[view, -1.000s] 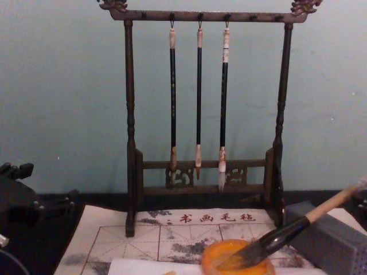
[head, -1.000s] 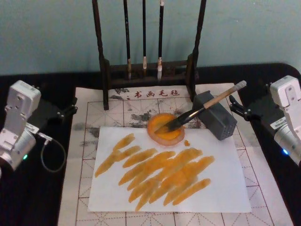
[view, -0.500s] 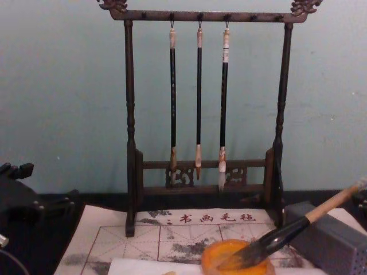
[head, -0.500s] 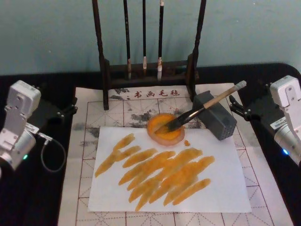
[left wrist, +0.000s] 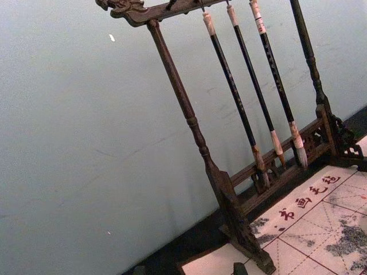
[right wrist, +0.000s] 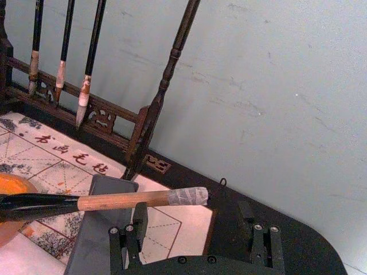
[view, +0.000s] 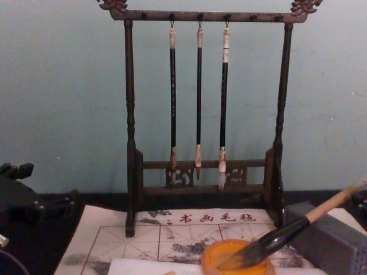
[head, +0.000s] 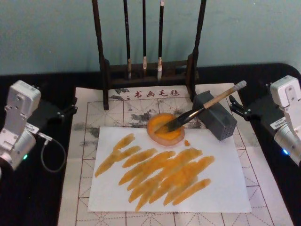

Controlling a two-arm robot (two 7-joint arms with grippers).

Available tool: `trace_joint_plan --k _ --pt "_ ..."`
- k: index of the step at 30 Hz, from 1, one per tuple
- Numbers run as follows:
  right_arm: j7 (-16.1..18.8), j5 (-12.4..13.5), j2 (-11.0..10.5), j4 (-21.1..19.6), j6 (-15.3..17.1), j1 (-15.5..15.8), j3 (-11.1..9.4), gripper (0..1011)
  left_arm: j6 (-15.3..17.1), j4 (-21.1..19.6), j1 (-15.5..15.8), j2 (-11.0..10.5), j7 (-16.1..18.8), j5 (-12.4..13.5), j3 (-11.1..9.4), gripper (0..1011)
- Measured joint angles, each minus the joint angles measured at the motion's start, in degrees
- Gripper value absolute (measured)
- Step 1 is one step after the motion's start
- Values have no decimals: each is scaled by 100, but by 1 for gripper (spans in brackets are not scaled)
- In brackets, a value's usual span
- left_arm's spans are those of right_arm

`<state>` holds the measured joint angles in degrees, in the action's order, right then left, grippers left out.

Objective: Pick up the brush from the inkstone, write on the paper, then place the brush back to its original position.

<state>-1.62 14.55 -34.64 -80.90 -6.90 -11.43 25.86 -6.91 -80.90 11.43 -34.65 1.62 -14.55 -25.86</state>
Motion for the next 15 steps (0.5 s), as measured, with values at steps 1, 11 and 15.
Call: trace_joint_plan --k 1,11,15 --pt "0 0 0 0 0 0 0 1000 0 0 0 0 0 0 0 1001" --pt "8 8 12 -7 -3 19 -42 1000 0 0 0 0 0 0 0 1001" --pt "41 79 45 -67 -59 105 -168 1000 0 0 0 0 0 0 0 1001"
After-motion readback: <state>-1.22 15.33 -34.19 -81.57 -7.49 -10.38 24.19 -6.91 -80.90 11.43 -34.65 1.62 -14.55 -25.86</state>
